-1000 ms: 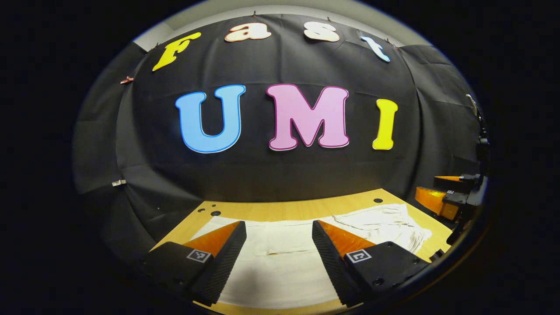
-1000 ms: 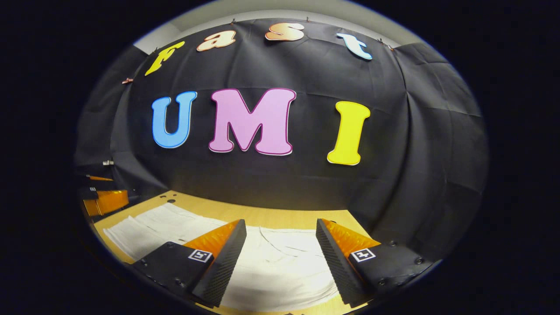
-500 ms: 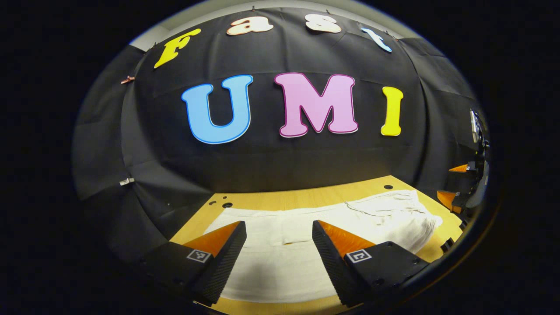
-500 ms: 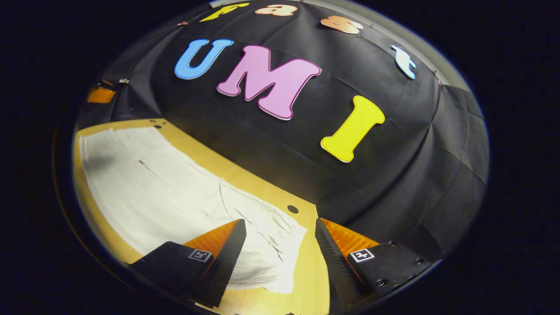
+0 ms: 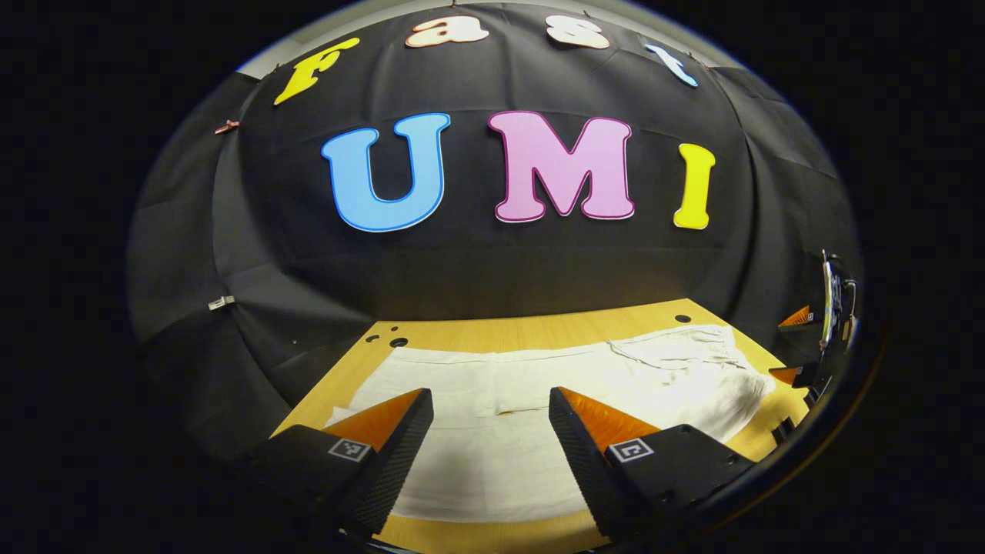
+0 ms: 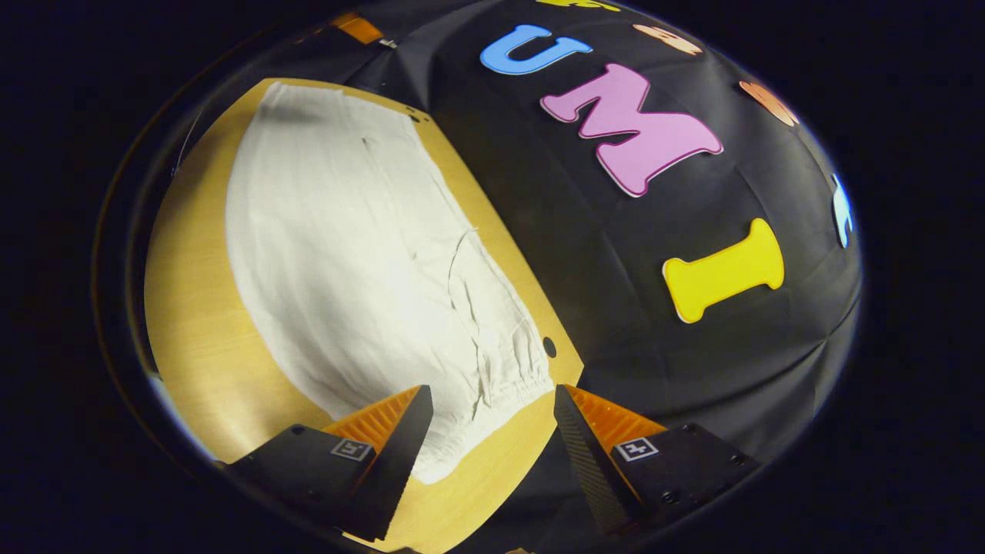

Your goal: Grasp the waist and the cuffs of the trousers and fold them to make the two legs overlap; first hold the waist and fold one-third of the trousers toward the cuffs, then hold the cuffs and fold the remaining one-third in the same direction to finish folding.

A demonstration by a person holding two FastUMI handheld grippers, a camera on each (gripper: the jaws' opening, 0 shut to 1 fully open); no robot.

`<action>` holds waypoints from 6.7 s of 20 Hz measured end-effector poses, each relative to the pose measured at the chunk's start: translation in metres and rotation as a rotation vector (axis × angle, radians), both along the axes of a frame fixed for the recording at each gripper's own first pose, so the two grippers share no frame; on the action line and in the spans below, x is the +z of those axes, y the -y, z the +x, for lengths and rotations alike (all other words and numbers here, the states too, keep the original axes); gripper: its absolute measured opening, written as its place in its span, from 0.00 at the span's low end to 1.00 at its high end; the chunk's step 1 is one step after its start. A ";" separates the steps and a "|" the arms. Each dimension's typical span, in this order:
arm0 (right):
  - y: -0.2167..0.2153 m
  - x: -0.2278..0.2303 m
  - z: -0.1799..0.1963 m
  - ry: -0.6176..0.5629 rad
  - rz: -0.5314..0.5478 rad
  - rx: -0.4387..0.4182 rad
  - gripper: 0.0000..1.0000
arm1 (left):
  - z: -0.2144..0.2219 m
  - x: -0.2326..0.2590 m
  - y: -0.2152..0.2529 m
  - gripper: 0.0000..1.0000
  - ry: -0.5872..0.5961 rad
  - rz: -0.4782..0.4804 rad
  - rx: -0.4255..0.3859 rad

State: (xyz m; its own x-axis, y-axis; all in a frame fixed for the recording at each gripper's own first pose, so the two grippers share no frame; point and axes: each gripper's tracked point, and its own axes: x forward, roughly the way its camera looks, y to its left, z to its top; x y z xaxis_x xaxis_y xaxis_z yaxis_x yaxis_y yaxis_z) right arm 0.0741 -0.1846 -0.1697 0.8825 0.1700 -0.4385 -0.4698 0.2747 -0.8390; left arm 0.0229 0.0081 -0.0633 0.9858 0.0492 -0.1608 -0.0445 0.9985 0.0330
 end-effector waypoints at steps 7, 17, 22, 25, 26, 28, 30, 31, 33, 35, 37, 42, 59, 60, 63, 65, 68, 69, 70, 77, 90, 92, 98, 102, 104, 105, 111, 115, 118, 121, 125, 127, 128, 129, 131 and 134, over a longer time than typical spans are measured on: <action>0.043 -0.069 -0.014 -0.138 -0.261 0.100 0.98 | -0.007 -0.023 -0.006 0.96 -0.067 -0.063 0.033; 0.065 -0.090 0.028 -0.095 -0.413 0.104 0.93 | -0.015 -0.031 -0.020 0.96 -0.099 -0.058 0.087; 0.068 -0.103 0.051 -0.109 -0.471 0.075 0.66 | -0.018 -0.034 -0.025 0.96 -0.111 -0.051 0.102; 0.069 -0.108 0.051 -0.140 -0.488 0.069 0.40 | -0.021 -0.042 -0.038 0.96 -0.116 -0.054 0.128; 0.071 -0.109 0.053 -0.141 -0.494 0.060 0.36 | -0.022 -0.048 -0.041 0.96 -0.114 -0.052 0.128; 0.075 -0.111 0.048 -0.187 -0.495 0.002 0.30 | -0.028 -0.083 -0.063 0.97 -0.176 -0.001 0.170; 0.072 -0.114 0.053 -0.284 -0.468 -0.056 0.20 | -0.037 -0.106 -0.089 0.98 -0.231 0.080 0.204; 0.071 -0.113 0.051 -0.334 -0.437 -0.081 0.19 | -0.041 -0.115 -0.103 0.98 -0.251 0.120 0.210; 0.067 -0.113 0.047 -0.412 -0.393 -0.079 0.08 | -0.048 -0.133 -0.132 0.98 -0.307 0.221 0.207; 0.068 -0.112 0.048 -0.425 -0.434 -0.032 0.05 | -0.054 -0.155 -0.169 0.98 -0.372 0.329 0.193; 0.067 -0.114 0.048 -0.427 -0.453 -0.018 0.05 | -0.062 -0.182 -0.197 0.98 -0.455 0.444 0.101; 0.068 -0.114 0.046 -0.417 -0.503 -0.005 0.05 | -0.081 -0.219 -0.253 0.97 -0.609 0.703 -0.093; 0.073 -0.115 0.046 -0.465 -0.598 0.017 0.05 | -0.020 -0.262 -0.279 0.60 -0.803 1.202 -0.622; 0.072 -0.115 0.046 -0.460 -0.605 0.021 0.05 | -0.008 -0.263 -0.273 0.54 -0.812 1.193 -0.611; 0.074 -0.115 0.046 -0.455 -0.616 0.015 0.05 | -0.003 -0.264 -0.273 0.24 -0.839 1.156 -0.576; 0.074 -0.115 0.046 -0.453 -0.615 0.007 0.05 | -0.004 -0.267 -0.272 0.13 -0.854 1.155 -0.570; 0.075 -0.114 0.047 -0.451 -0.597 -0.002 0.05 | -0.004 -0.268 -0.277 0.07 -0.846 1.164 -0.526; 0.076 -0.114 0.048 -0.445 -0.581 -0.013 0.05 | -0.006 -0.268 -0.277 0.06 -0.845 1.146 -0.512; 0.076 -0.112 0.049 -0.430 -0.564 -0.030 0.05 | -0.009 -0.269 -0.275 0.06 -0.842 1.121 -0.507; 0.064 -0.068 0.055 -0.301 -0.427 -0.089 0.05 | -0.014 -0.231 -0.266 0.05 -0.698 0.945 -0.339; 0.023 0.035 0.151 -0.081 -0.015 -0.296 0.05 | 0.119 -0.113 -0.277 0.05 -0.498 0.752 -0.136; 0.012 0.047 0.171 -0.066 0.090 -0.349 0.05 | 0.151 -0.099 -0.277 0.05 -0.468 0.702 -0.104; -0.015 0.046 0.232 -0.045 0.406 -0.479 0.05 | 0.240 -0.099 -0.270 0.05 -0.434 0.495 -0.005; -0.015 0.025 0.256 -0.085 0.530 -0.580 0.05 | 0.286 -0.112 -0.269 0.05 -0.435 0.414 0.059; -0.012 0.009 0.260 -0.130 0.584 -0.640 0.05 | 0.298 -0.119 -0.266 0.05 -0.442 0.420 0.075; -0.008 0.000 0.261 -0.161 0.615 -0.678 0.06 | 0.303 -0.123 -0.265 0.05 -0.446 0.419 0.078; -0.012 -0.010 0.260 -0.230 0.923 -0.838 0.51 | 0.297 -0.130 -0.206 0.40 -0.422 0.242 -0.009; 0.000 0.002 0.244 -0.148 0.984 -0.869 0.96 | 0.281 -0.094 -0.183 0.95 -0.318 0.165 0.003; 0.017 0.017 0.231 -0.014 1.059 -0.902 0.97 | 0.260 -0.065 -0.177 0.97 -0.229 0.106 0.032; 0.037 0.008 0.219 -0.001 1.136 -0.983 0.99 | 0.234 -0.046 -0.185 0.97 -0.191 0.072 0.071; 0.046 -0.016 0.217 0.038 1.262 -1.077 0.99 | 0.183 -0.039 -0.189 0.97 -0.187 -0.099 0.129; 0.048 -0.031 0.218 0.035 1.282 -1.117 0.99 | 0.160 -0.036 -0.196 0.98 -0.186 -0.147 0.165; 0.047 -0.036 0.218 0.025 1.289 -1.129 0.99 | 0.151 -0.036 -0.198 0.98 -0.185 -0.144 0.173; 0.048 -0.039 0.216 0.016 1.292 -1.135 0.99 | 0.147 -0.034 -0.201 0.98 -0.185 -0.127 0.180; 0.047 -0.043 0.218 0.018 1.285 -1.139 0.99 | 0.133 -0.026 -0.204 0.98 -0.173 -0.103 0.202; 0.043 -0.051 0.220 0.009 1.281 -1.143 0.99 | 0.122 -0.027 -0.193 0.98 -0.175 -0.140 0.201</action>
State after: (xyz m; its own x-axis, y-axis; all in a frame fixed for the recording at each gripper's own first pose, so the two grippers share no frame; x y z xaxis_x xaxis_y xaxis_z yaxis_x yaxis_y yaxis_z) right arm 0.2946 -0.2272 -0.2208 0.7975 -0.2884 -0.5300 0.4303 0.8875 0.1647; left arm 0.1452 0.2006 -0.0902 0.9151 0.2063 -0.3464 -0.2480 0.9655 -0.0800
